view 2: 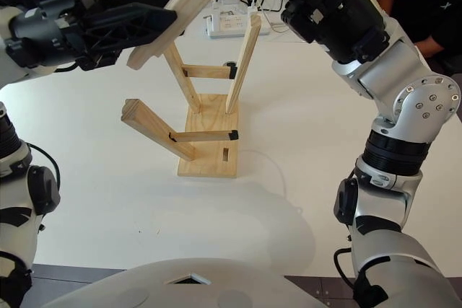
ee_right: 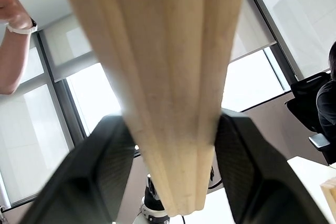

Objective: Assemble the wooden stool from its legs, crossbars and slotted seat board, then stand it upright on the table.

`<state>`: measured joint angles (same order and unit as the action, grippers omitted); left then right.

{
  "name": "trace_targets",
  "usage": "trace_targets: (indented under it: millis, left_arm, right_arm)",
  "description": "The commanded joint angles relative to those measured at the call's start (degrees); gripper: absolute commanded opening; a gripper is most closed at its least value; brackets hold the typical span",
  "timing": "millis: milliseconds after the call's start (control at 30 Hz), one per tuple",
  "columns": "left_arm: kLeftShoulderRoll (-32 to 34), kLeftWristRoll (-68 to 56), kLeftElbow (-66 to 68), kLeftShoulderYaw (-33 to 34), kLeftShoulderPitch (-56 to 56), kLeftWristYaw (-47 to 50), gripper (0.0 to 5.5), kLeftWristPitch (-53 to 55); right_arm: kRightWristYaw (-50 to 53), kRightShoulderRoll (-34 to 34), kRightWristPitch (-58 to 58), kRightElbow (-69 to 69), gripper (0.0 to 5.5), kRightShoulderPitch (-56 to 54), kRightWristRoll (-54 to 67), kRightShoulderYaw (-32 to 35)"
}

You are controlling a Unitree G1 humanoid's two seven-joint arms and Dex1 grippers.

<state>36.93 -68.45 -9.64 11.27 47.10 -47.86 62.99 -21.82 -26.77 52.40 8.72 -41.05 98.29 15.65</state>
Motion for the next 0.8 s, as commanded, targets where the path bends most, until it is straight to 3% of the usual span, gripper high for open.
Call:
trace_targets:
  millis: [33, 200, 533, 800]
  left_arm:
    - [1.66, 2.26, 0.10, 0.02, -0.05, -0.22, 3.07, -1.06]
    - [4.23, 2.61, -0.54, 0.72, -0.76, -2.53, 3.66, -0.51]
    - [24.55, 9.21, -7.57, -1.01, -15.26, -18.40, 3.66, 0.22]
    - [26.29, 20.82, -8.89, -8.24, -18.79, -21.92, 3.66, -9.10]
  right_arm:
    - [-0.41, -1.08, -0.64, 0.56, 2.19, 0.56, -2.81, 0.33]
    - [-0.51, -1.54, -1.76, -0.64, 2.18, 1.76, -8.18, 0.28]
    - [-7.12, -6.71, -0.05, -5.04, 2.18, 7.00, -12.79, 5.07]
    - [-12.66, -9.59, 0.30, -3.78, 2.18, 12.43, -18.15, 5.41]
